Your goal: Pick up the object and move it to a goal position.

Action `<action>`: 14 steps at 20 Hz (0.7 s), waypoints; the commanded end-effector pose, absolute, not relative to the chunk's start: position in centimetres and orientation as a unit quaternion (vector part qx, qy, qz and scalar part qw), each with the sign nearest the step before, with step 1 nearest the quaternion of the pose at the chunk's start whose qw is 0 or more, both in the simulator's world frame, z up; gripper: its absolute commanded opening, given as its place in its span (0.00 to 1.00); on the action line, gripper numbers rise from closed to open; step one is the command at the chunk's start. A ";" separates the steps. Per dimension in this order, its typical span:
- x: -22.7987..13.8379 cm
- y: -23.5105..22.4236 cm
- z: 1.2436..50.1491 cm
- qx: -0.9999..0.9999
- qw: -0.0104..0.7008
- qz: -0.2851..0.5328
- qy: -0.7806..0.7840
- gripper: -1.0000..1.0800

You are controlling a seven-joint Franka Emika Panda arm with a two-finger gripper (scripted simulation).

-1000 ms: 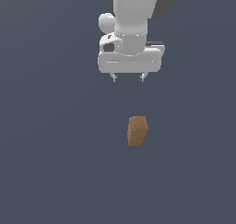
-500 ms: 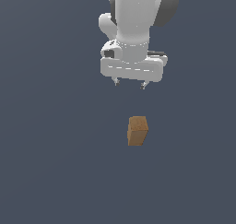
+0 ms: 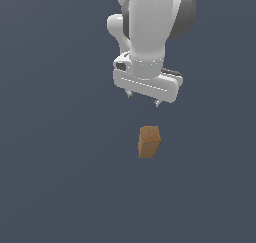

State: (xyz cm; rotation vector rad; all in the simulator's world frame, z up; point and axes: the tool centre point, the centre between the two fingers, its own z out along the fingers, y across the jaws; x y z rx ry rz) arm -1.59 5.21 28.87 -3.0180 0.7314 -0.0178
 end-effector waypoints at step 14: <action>1.0 6.5 25.5 -0.908 0.015 0.001 0.418 0.96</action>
